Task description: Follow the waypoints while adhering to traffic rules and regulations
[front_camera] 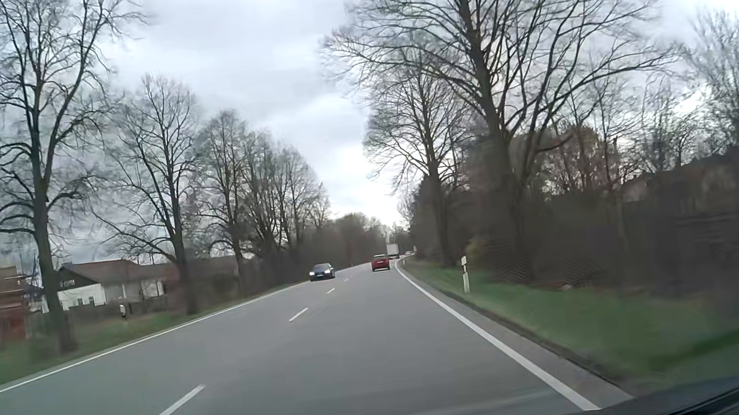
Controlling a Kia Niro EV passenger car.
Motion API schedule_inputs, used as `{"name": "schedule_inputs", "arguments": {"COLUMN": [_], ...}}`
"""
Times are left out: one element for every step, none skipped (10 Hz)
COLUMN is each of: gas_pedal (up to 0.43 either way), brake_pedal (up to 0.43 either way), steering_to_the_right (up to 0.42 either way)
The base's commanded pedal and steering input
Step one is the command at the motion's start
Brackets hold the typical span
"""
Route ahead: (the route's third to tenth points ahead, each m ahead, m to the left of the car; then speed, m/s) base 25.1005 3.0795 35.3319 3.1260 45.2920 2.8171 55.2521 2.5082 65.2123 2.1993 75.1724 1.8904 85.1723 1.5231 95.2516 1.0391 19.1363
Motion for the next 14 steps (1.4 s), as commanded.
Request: {"name": "schedule_inputs", "arguments": {"gas_pedal": [0.157,0.157,0.157,0.157,0.157,0.157,0.157,0.157,0.157,0.157,0.157,0.157,0.157,0.157], "brake_pedal": [0.000,0.000,0.000,0.000,0.000,0.000,0.000,0.000,0.000,0.000,0.000,0.000,0.000,0.000], "steering_to_the_right": [0.001,0.002,0.002,0.002,0.002,0.001,0.001,0.001,0.001,0.001,0.002,0.002,0.001,0.002]}}
